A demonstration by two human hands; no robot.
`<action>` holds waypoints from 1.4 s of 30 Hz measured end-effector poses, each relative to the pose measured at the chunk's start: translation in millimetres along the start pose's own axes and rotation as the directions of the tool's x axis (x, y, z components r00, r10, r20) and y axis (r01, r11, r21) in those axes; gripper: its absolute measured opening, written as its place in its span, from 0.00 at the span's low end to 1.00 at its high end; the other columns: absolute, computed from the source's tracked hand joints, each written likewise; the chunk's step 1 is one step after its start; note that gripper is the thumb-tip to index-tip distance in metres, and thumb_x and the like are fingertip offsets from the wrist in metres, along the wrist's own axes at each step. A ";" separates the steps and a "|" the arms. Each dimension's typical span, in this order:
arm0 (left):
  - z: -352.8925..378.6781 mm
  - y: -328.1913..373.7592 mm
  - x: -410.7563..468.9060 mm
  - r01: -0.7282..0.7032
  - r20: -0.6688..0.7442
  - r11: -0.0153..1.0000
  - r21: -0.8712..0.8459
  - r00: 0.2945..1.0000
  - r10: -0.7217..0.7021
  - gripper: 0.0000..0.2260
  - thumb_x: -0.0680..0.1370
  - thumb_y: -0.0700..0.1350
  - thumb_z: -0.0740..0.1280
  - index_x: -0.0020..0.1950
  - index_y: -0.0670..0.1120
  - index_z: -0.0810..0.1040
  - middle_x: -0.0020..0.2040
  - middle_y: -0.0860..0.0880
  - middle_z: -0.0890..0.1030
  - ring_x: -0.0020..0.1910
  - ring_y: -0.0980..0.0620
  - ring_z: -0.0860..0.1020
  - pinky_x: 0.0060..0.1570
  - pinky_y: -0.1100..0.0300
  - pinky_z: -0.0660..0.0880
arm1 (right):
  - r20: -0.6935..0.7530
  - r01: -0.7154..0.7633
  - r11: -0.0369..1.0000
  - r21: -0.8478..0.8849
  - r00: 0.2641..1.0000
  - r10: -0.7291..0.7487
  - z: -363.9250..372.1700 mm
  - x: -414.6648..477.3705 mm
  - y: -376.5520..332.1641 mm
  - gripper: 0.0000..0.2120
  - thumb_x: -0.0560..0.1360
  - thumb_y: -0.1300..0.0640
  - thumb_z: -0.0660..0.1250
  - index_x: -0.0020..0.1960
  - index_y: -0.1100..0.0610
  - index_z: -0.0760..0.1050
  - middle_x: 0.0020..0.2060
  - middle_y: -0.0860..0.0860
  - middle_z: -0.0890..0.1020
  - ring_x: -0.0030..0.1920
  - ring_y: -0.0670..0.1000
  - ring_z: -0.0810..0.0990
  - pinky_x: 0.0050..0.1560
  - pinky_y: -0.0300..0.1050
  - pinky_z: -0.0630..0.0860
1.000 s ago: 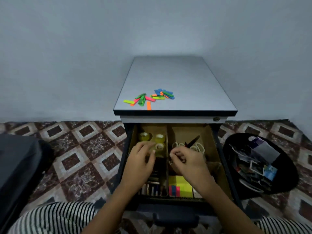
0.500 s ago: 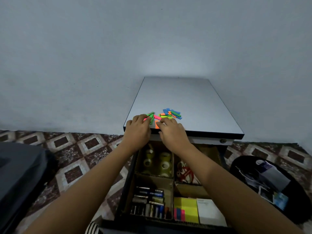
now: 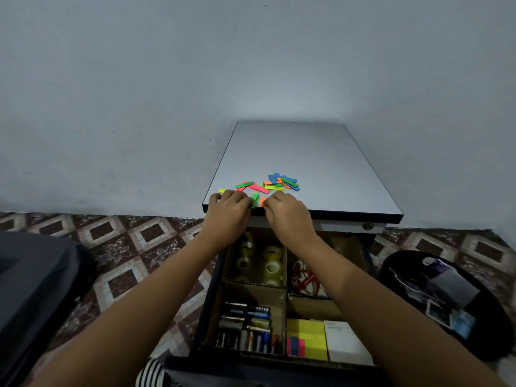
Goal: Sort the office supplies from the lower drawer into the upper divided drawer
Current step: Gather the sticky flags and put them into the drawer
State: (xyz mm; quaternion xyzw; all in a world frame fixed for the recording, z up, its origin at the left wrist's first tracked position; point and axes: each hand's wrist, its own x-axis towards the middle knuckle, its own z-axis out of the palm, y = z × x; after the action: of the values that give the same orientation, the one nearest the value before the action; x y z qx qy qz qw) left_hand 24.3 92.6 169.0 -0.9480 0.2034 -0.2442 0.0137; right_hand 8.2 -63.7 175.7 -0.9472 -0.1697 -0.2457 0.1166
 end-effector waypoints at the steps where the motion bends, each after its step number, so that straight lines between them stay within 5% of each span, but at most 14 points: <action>1: -0.8 -0.7 0.4 0.003 -0.009 1.000 -0.006 1.000 -0.003 0.14 0.71 0.48 0.57 0.41 0.47 0.82 0.41 0.50 0.82 0.40 0.46 0.81 0.39 0.55 0.73 | -0.010 -0.018 0.999 0.047 1.000 0.019 -0.9 0.4 0.4 0.09 0.77 0.60 0.63 0.52 0.62 0.80 0.50 0.57 0.81 0.48 0.58 0.79 0.43 0.51 0.76; 7: -2.4 -2.2 10.5 0.034 -0.045 0.998 -0.059 0.998 -0.037 0.14 0.73 0.48 0.57 0.39 0.46 0.81 0.37 0.48 0.82 0.36 0.45 0.80 0.38 0.54 0.72 | -0.059 -0.129 0.966 0.222 0.988 0.146 -10.7 3.7 1.8 0.12 0.79 0.58 0.60 0.56 0.62 0.79 0.54 0.56 0.80 0.53 0.55 0.78 0.52 0.47 0.74; 10: -2.7 -3.2 17.2 0.053 -0.052 0.995 -0.083 0.997 -0.058 0.07 0.72 0.46 0.66 0.39 0.44 0.80 0.37 0.46 0.81 0.37 0.42 0.79 0.39 0.51 0.71 | -0.045 -0.147 0.963 0.226 0.986 0.161 -12.9 4.2 3.2 0.12 0.80 0.58 0.60 0.57 0.61 0.79 0.54 0.55 0.80 0.53 0.53 0.78 0.52 0.45 0.74; 15: -13.5 -2.5 28.1 0.067 0.055 0.989 -0.133 0.997 -0.060 0.11 0.77 0.52 0.65 0.50 0.46 0.80 0.49 0.48 0.80 0.53 0.47 0.76 0.52 0.53 0.62 | -0.025 -0.144 0.963 0.226 0.988 0.154 -12.0 2.8 5.8 0.12 0.79 0.58 0.61 0.56 0.61 0.79 0.53 0.55 0.80 0.52 0.53 0.78 0.50 0.44 0.73; 23: -23.3 -11.0 32.3 -0.011 0.211 0.979 -0.204 0.976 0.055 0.13 0.80 0.50 0.61 0.60 0.48 0.79 0.61 0.48 0.78 0.62 0.49 0.72 0.59 0.52 0.63 | -0.066 -0.191 0.925 0.327 0.972 0.224 -11.9 1.4 8.1 0.11 0.78 0.59 0.63 0.56 0.62 0.80 0.52 0.56 0.81 0.53 0.52 0.78 0.51 0.41 0.72; 30: -43.9 -4.6 29.0 0.061 -0.091 0.872 -0.485 0.989 -0.120 0.08 0.78 0.42 0.64 0.52 0.41 0.81 0.47 0.46 0.82 0.48 0.47 0.78 0.50 0.53 0.73 | -0.104 -0.286 0.747 0.600 0.898 0.428 -34.4 -2.2 6.1 0.09 0.77 0.61 0.63 0.55 0.61 0.79 0.51 0.55 0.82 0.52 0.49 0.79 0.53 0.39 0.75; 33: -65.1 12.1 22.8 0.137 0.025 0.720 -0.681 0.986 -0.164 0.07 0.78 0.41 0.64 0.53 0.42 0.81 0.44 0.52 0.80 0.45 0.57 0.77 0.42 0.73 0.70 | 0.009 -0.344 0.591 0.730 0.869 0.495 -51.5 -16.8 10.8 0.05 0.77 0.60 0.64 0.50 0.56 0.78 0.43 0.50 0.82 0.47 0.49 0.82 0.50 0.44 0.79; 36: -69.6 33.3 6.7 0.184 0.168 0.625 -0.759 0.982 -0.085 0.07 0.78 0.42 0.66 0.53 0.44 0.81 0.42 0.53 0.80 0.41 0.62 0.76 0.38 0.75 0.68 | 0.142 -0.403 0.460 0.791 0.853 0.503 -64.8 -48.1 19.8 0.05 0.78 0.62 0.63 0.50 0.56 0.76 0.39 0.50 0.81 0.42 0.48 0.82 0.45 0.41 0.80; 42: -47.0 82.8 -34.3 0.157 0.426 0.674 -0.722 0.868 0.254 0.09 0.78 0.44 0.65 0.56 0.47 0.81 0.49 0.51 0.82 0.47 0.59 0.79 0.50 0.66 0.74 | 0.317 -0.554 0.555 0.621 0.825 0.468 -53.7 -126.4 49.0 0.05 0.76 0.64 0.65 0.48 0.58 0.80 0.32 0.49 0.81 0.33 0.45 0.80 0.42 0.46 0.79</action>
State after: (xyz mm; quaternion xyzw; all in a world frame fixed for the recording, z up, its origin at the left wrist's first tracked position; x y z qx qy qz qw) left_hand -56.6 33.6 184.3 -0.8953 0.2996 0.1094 -0.3111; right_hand -100.0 -158.3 150.9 -0.8534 0.0275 -0.0646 0.5165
